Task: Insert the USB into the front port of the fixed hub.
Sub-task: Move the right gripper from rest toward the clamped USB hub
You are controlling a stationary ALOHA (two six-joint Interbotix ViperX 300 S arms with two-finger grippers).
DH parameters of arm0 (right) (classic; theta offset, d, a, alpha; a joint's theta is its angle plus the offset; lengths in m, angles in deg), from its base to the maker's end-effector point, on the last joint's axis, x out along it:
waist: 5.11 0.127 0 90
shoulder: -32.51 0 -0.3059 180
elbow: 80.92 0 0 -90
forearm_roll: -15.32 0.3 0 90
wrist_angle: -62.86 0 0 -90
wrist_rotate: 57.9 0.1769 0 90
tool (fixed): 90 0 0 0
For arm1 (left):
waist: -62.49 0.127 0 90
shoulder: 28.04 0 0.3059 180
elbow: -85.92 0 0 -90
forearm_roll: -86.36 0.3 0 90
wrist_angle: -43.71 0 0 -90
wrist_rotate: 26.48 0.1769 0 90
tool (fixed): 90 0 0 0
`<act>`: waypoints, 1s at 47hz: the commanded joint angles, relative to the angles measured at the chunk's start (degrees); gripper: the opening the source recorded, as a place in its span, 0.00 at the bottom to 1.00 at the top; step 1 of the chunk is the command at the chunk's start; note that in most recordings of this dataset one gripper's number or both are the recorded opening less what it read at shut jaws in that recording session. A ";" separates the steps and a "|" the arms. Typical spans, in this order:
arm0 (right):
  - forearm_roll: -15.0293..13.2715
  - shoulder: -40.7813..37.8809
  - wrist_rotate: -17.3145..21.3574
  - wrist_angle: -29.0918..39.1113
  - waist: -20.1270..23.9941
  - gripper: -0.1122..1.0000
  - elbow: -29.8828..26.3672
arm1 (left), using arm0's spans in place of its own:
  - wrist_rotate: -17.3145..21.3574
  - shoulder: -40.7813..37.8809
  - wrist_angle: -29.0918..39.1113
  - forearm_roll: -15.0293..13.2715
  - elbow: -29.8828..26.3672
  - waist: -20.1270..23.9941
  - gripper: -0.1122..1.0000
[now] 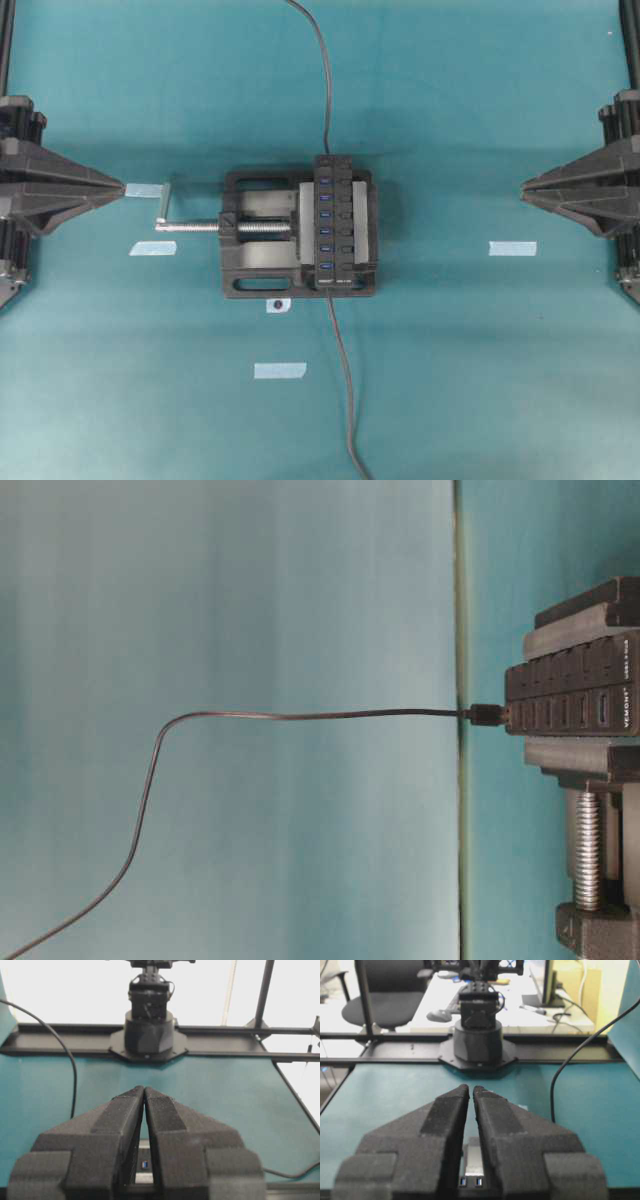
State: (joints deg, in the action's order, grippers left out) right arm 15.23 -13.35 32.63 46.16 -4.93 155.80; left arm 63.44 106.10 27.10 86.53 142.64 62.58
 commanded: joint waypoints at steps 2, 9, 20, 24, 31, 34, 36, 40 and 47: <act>0.88 -0.62 0.09 -0.62 -1.41 0.25 1.58 | -1.14 -1.32 -0.26 0.35 1.49 -0.09 0.22; 4.13 -0.35 3.96 1.58 -2.46 0.15 2.20 | -1.14 -0.62 1.23 0.44 0.53 0.70 0.11; 4.13 -0.35 5.63 12.13 -5.36 0.08 -0.26 | -1.23 1.41 7.47 0.44 -0.79 0.70 0.10; 4.04 -0.35 5.71 15.03 -6.24 0.08 -1.23 | -1.14 1.23 9.84 0.44 -1.76 0.70 0.10; 4.04 -0.88 5.89 19.69 -8.09 0.08 -2.64 | -1.32 1.05 10.55 0.44 -2.37 0.70 0.10; 3.96 -1.14 5.89 20.65 -8.79 0.08 -2.99 | -1.32 0.88 10.90 0.44 -2.64 0.70 0.10; 3.78 -1.23 5.80 21.09 -9.23 0.08 -3.08 | -1.23 0.62 11.07 0.44 -2.72 0.70 0.10; 3.08 -1.58 5.80 21.36 -9.67 0.08 -3.25 | -1.32 0.00 11.34 0.44 -3.08 0.70 0.10; 2.46 -2.64 5.80 23.82 -10.55 0.08 -3.87 | -1.14 -0.79 15.03 0.53 -5.36 0.62 0.10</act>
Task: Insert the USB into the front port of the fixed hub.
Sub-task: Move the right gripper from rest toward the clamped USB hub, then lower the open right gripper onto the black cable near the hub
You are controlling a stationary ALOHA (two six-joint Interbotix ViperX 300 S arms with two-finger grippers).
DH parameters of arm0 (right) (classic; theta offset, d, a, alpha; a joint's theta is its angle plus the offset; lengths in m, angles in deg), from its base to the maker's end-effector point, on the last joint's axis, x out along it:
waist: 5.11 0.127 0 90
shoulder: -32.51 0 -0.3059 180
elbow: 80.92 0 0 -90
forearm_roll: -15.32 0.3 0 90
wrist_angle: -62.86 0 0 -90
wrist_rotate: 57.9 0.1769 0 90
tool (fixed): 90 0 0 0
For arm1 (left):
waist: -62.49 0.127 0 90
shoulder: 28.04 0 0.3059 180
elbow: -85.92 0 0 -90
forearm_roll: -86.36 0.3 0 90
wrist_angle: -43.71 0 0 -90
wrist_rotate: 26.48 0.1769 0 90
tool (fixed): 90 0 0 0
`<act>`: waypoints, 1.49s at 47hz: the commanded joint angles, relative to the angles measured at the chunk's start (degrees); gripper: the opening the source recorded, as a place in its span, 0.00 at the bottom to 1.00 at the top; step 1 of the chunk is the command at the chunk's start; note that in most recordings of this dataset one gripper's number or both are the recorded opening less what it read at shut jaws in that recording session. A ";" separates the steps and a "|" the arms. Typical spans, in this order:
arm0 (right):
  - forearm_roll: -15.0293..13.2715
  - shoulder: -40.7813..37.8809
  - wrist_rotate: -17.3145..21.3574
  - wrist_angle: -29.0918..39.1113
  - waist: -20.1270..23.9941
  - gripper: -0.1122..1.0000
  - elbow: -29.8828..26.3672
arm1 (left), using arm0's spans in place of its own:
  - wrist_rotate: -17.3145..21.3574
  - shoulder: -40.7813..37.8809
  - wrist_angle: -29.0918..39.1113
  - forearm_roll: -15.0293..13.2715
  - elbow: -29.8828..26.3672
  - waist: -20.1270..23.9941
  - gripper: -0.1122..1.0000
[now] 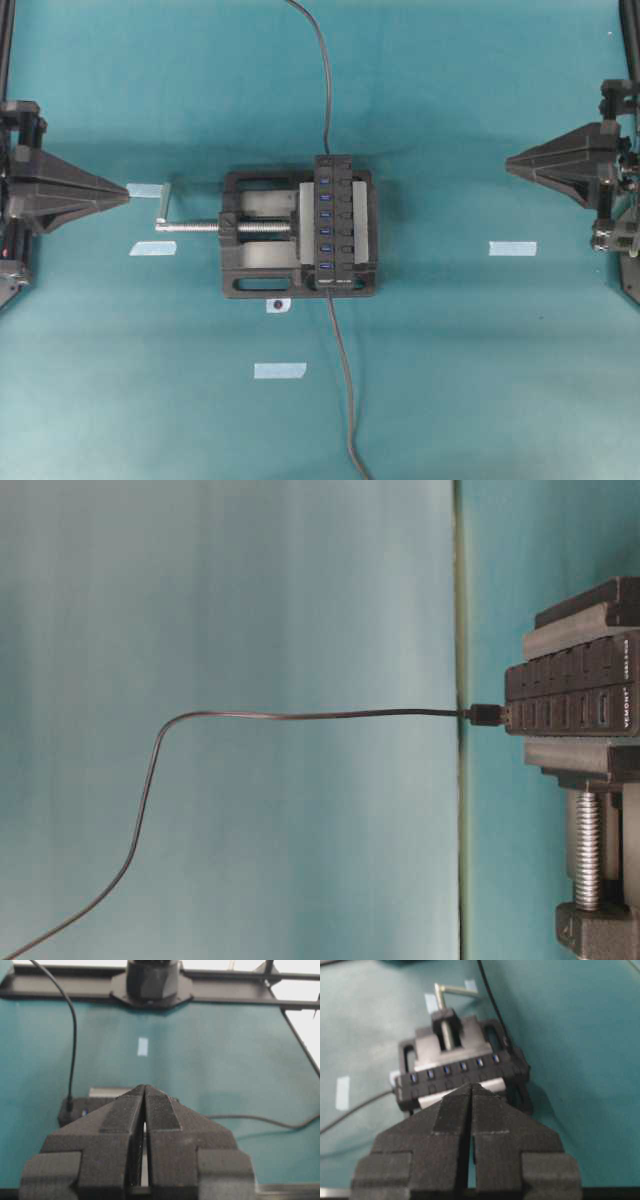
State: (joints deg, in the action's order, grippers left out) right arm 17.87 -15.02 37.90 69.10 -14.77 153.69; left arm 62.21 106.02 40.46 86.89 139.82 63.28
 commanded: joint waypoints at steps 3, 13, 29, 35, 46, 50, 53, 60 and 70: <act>-0.18 -1.85 0.53 2.29 -1.14 0.08 -2.29 | 0.09 -1.14 3.87 0.18 -3.25 -0.09 0.10; -1.05 -5.54 0.35 4.83 -3.78 0.08 -4.48 | 0.00 -3.78 7.91 0.18 -4.66 -0.88 0.10; -1.58 -13.18 0.26 5.10 -5.89 0.08 -7.47 | 0.09 -7.47 8.53 0.18 -5.89 -1.32 0.10; -1.49 -16.44 0.26 5.19 -5.89 0.08 -8.70 | 0.09 -8.09 9.32 0.18 -6.59 -1.32 0.10; -1.58 -22.85 0.18 4.75 -6.42 0.08 -12.13 | 0.09 -8.26 12.39 0.18 -7.03 -1.41 0.10; -1.58 -25.40 0.00 4.83 -6.50 0.08 -13.71 | 0.09 -8.26 12.39 0.18 -7.12 -1.49 0.10; -1.58 -27.16 -0.09 5.10 -6.42 0.08 -14.94 | 0.09 -8.26 12.48 0.18 -7.21 -1.67 0.10; -2.29 -31.29 -0.09 5.10 -6.42 0.08 -17.75 | -0.09 -8.26 12.48 0.18 -7.38 -2.20 0.10; -2.90 -35.95 -0.18 5.19 -6.24 0.08 -21.01 | -0.09 -8.70 12.48 0.18 -7.29 -2.29 0.10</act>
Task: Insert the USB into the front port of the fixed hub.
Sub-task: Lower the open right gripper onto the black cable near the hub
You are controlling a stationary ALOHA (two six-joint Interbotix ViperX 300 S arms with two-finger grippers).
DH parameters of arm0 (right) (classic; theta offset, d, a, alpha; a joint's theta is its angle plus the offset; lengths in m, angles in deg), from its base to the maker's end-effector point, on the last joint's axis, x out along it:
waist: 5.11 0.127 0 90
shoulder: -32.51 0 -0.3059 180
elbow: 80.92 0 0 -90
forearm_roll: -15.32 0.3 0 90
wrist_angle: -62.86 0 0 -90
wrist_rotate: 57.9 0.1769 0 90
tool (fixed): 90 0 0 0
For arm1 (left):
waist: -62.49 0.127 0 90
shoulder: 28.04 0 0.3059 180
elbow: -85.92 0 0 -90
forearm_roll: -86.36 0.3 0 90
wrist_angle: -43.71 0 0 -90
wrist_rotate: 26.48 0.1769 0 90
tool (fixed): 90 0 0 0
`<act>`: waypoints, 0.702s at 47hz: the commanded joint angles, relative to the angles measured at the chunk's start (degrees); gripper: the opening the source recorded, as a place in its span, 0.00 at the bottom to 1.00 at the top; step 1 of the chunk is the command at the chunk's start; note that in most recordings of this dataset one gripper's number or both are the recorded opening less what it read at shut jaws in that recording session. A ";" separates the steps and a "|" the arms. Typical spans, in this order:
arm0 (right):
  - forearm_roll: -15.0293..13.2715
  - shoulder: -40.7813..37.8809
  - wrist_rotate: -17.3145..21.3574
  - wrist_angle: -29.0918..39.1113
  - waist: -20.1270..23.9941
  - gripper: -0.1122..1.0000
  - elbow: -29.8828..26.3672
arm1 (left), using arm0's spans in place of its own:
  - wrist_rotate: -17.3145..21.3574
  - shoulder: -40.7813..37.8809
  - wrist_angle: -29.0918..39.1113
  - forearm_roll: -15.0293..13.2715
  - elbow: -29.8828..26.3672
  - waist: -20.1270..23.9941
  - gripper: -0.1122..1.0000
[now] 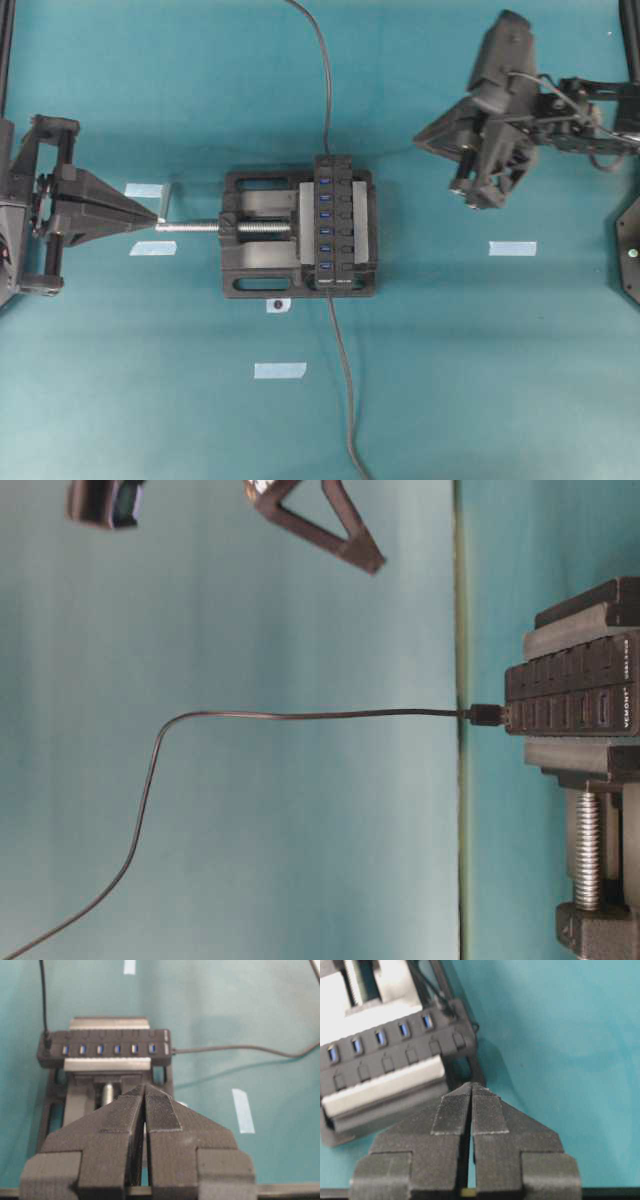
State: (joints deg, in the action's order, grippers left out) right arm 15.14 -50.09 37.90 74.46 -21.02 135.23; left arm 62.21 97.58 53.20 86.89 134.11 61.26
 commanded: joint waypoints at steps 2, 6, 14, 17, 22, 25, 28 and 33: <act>-0.18 -1.67 -0.18 -0.18 0.18 0.08 -3.16 | -0.09 -0.26 -0.26 0.18 -1.58 -0.44 0.10; -0.18 -3.52 -0.18 -0.18 0.62 0.08 -4.57 | -0.53 -0.26 -0.18 0.18 -1.58 -0.44 0.10; -0.18 -6.94 -0.18 -0.18 0.70 0.08 -6.59 | -0.88 -0.35 -0.26 0.18 -1.49 -0.44 0.10; -0.18 -8.44 -0.26 -0.18 0.70 0.08 -7.65 | -0.88 -0.35 -0.18 0.18 -1.41 -0.44 0.10; -0.18 -10.28 -0.26 0.00 1.14 0.08 -9.14 | -0.79 -0.35 -0.26 0.18 -1.32 -0.44 0.10; -0.18 -11.43 -0.26 0.70 1.49 0.08 -10.02 | -0.79 -0.35 -0.18 0.18 -1.14 -0.44 0.10; -0.18 -12.30 -0.35 1.67 1.85 0.08 -10.99 | -0.79 -0.35 -0.26 0.18 -1.05 -0.44 0.10; -0.18 -13.97 -0.44 2.90 2.37 0.08 -12.22 | -0.79 -0.35 -0.26 0.18 -0.97 -0.44 0.10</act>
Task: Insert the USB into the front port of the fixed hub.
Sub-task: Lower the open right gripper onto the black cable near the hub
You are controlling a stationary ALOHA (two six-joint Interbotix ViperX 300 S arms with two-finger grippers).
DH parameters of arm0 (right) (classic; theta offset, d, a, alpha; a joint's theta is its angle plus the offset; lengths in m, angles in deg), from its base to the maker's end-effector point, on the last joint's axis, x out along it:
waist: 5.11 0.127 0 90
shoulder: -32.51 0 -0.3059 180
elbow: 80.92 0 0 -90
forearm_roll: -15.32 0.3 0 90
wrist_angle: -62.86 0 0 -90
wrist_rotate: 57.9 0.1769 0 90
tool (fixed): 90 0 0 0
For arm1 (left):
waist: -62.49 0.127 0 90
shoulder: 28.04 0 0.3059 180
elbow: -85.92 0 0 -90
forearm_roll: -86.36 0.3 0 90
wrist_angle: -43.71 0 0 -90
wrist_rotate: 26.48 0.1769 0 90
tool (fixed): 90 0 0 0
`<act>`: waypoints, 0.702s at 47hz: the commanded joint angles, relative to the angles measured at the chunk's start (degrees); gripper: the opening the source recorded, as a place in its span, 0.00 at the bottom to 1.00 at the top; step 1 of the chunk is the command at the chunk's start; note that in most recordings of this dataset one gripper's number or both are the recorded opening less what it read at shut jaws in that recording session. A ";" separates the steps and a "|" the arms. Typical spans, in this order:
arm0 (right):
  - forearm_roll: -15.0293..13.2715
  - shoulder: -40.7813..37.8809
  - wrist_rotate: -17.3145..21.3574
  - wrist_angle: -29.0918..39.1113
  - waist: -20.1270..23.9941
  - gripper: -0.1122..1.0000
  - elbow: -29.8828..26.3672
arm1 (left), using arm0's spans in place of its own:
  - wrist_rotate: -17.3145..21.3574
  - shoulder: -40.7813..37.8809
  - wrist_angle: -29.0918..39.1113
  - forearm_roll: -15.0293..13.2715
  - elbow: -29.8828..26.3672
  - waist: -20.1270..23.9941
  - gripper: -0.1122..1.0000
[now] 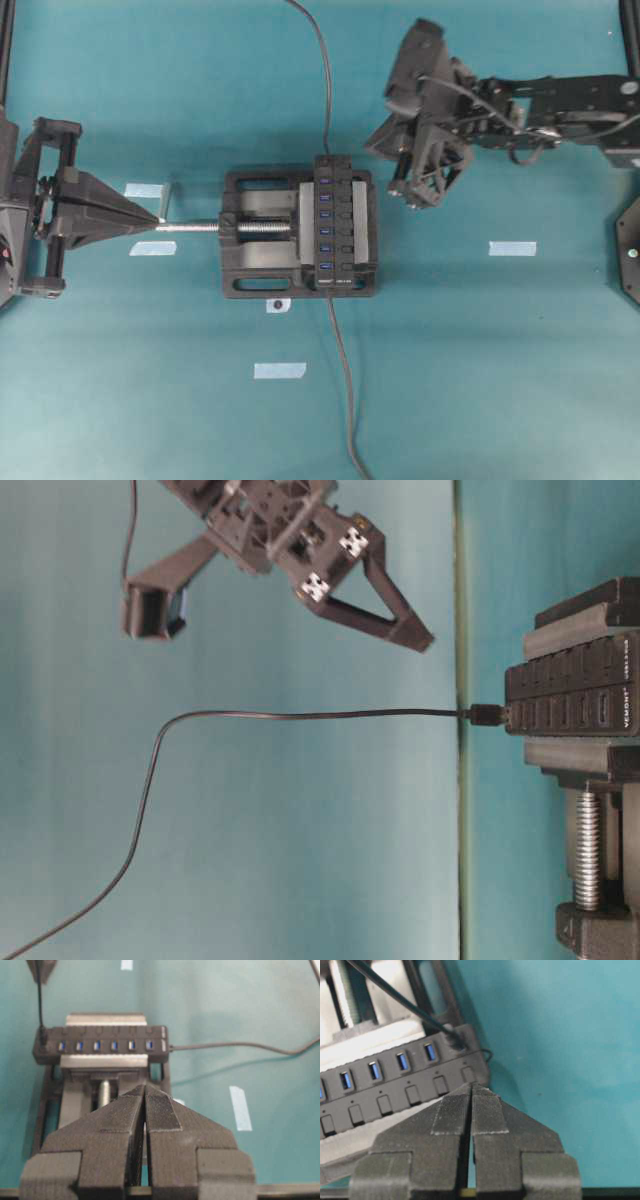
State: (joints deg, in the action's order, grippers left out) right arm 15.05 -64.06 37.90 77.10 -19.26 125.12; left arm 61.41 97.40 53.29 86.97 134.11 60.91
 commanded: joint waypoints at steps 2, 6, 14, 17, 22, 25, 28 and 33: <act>-0.09 -0.44 -0.44 0.26 0.88 0.08 -2.29 | 0.00 -0.18 -0.35 0.09 -0.97 -0.09 0.10; -0.09 -1.32 -1.14 0.26 1.23 0.08 -2.90 | 0.00 -0.18 -0.35 0.09 -0.97 -0.09 0.10; -0.09 -2.46 -3.16 -0.09 2.11 0.08 -3.78 | 0.00 -0.18 -0.35 0.09 -0.88 -0.09 0.10; -0.09 -2.72 -3.69 -0.18 2.20 0.08 -3.87 | 0.00 -0.18 -0.35 0.09 -0.97 -0.09 0.10; -0.09 -3.16 -3.96 -0.18 2.29 0.08 -3.87 | 0.00 -0.18 -0.35 0.09 -0.97 -0.09 0.10; -0.09 -3.25 -3.96 -0.35 2.29 0.08 -3.96 | 0.00 -0.18 -0.44 0.09 -0.97 -0.09 0.10; -0.09 -3.25 -3.96 -0.79 2.29 0.08 -3.96 | 0.00 -0.09 -0.44 0.09 -1.14 -0.09 0.10; -0.09 -3.25 -3.96 -1.49 2.20 0.09 -3.96 | 0.00 0.00 -0.44 0.09 -1.05 -0.09 0.10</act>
State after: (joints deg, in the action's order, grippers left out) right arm 15.05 -68.10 34.47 76.48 -17.24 122.49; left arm 61.41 97.40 53.29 86.89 134.11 60.91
